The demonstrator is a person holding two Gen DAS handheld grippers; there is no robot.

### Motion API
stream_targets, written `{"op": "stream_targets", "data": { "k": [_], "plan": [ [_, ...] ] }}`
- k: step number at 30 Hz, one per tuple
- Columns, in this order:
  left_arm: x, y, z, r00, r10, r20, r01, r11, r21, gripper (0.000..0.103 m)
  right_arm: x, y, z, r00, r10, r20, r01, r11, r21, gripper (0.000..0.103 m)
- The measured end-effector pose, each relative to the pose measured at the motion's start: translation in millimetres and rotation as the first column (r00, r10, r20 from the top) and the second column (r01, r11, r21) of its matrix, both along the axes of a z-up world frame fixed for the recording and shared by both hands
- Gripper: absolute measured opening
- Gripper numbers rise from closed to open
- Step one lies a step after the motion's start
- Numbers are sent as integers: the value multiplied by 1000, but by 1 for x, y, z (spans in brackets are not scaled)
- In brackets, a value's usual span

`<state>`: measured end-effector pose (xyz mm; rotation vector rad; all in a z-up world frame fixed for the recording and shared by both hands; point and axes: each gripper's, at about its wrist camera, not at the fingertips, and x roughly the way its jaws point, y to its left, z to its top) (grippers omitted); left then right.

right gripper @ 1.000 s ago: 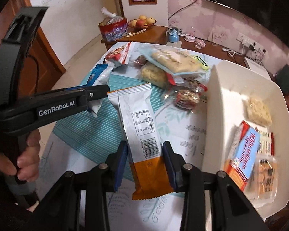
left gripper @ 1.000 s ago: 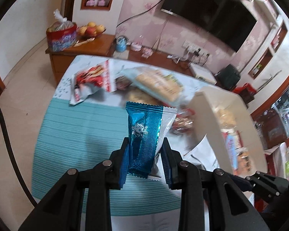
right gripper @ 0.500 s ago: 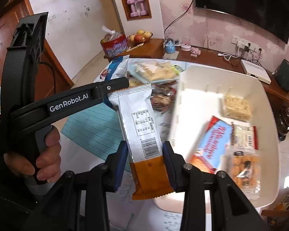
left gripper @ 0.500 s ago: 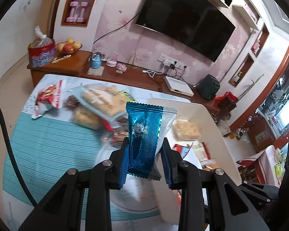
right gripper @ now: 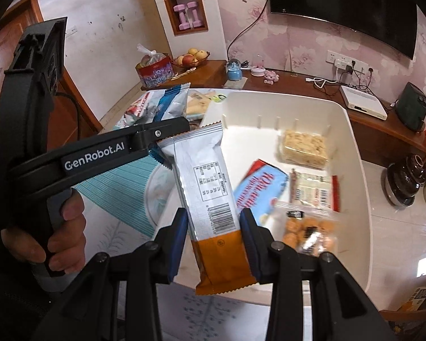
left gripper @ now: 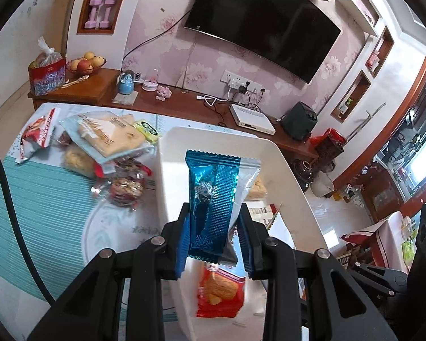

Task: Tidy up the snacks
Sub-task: 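Open the left gripper over the tray, then open the right gripper to drop the bar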

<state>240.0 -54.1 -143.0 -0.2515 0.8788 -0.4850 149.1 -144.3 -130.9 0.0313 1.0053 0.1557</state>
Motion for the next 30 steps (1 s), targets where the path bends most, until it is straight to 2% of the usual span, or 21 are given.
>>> {"op": "stream_targets", "data": {
  "k": [6,8,10,12,16,25,28,30],
  "plan": [
    [-3,-21,-2,1000,6,-17,-6,1000,12,29,-1,-20,-5,1000,-9,-16,8,1000,-17,40],
    [-4,-24,-1,1000,14,-22,-14,1000,23,33,-1,-26,-5,1000,-14,-12,14,1000,-16,40],
    [-4,-25,0,999,24,-26,-23,999,30,47,0,-32,-5,1000,-23,-12,23,1000,-19,40],
    [-6,-26,1,999,40,-26,-39,998,41,56,1,-38,-6,999,-35,-6,35,999,-20,44],
    [-11,-25,4,997,74,-21,-72,994,84,68,2,-46,-8,998,-62,-2,62,998,12,52],
    [-16,-7,10,991,134,-21,-128,975,179,72,3,-52,-12,993,-111,-44,115,988,103,52],
    [-20,7,10,984,177,-20,-169,961,219,72,4,-48,-14,991,-119,-61,126,983,132,52],
    [-25,19,9,979,202,-28,-191,957,220,72,4,-43,-16,990,-124,-73,133,980,145,52]
  ]
}}
